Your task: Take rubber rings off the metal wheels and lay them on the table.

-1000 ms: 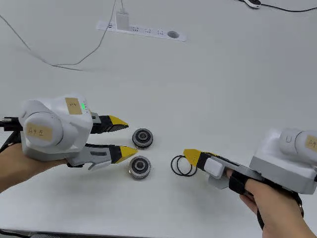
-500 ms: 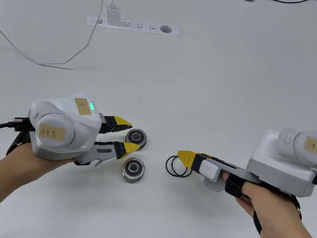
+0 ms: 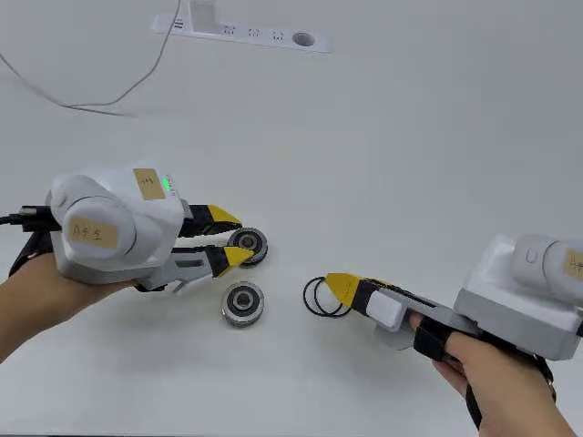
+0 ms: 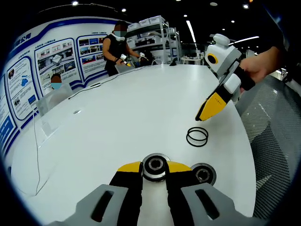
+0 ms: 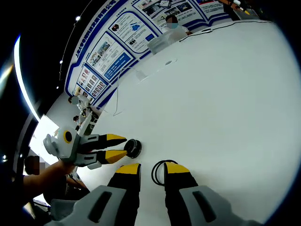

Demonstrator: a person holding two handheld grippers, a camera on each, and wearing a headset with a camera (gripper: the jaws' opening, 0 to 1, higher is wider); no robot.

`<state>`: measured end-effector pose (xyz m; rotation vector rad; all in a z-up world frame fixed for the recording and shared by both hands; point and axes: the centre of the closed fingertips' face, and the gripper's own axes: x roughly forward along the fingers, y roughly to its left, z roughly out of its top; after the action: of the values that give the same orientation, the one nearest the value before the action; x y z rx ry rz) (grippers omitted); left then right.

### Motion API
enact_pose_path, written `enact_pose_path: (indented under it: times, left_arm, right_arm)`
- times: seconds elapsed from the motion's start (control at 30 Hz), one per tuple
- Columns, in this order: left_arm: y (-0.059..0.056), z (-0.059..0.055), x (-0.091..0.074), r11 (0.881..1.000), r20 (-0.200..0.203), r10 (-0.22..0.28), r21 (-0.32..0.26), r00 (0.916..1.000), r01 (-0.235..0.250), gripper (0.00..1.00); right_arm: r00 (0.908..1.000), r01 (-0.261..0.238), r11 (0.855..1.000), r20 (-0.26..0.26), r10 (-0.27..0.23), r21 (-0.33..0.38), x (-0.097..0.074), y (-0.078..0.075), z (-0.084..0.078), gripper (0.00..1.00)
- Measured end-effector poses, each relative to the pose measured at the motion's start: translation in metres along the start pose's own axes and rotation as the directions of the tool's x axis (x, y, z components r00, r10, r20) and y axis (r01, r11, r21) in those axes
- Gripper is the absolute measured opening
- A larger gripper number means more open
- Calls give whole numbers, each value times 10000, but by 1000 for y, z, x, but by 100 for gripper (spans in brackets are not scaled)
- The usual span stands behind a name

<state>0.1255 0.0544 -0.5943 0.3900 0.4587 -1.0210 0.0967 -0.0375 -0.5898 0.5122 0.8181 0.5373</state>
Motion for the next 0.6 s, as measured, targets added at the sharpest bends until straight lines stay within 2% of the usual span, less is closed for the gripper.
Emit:
enact_pose_path:
  times: [0.6]
  left_arm:
    - [-1,-1,3,9995,35,-288,-100,9996,288,15]
  right_arm:
    - [10000,-61,9998,50,60,197,1,1,2,20]
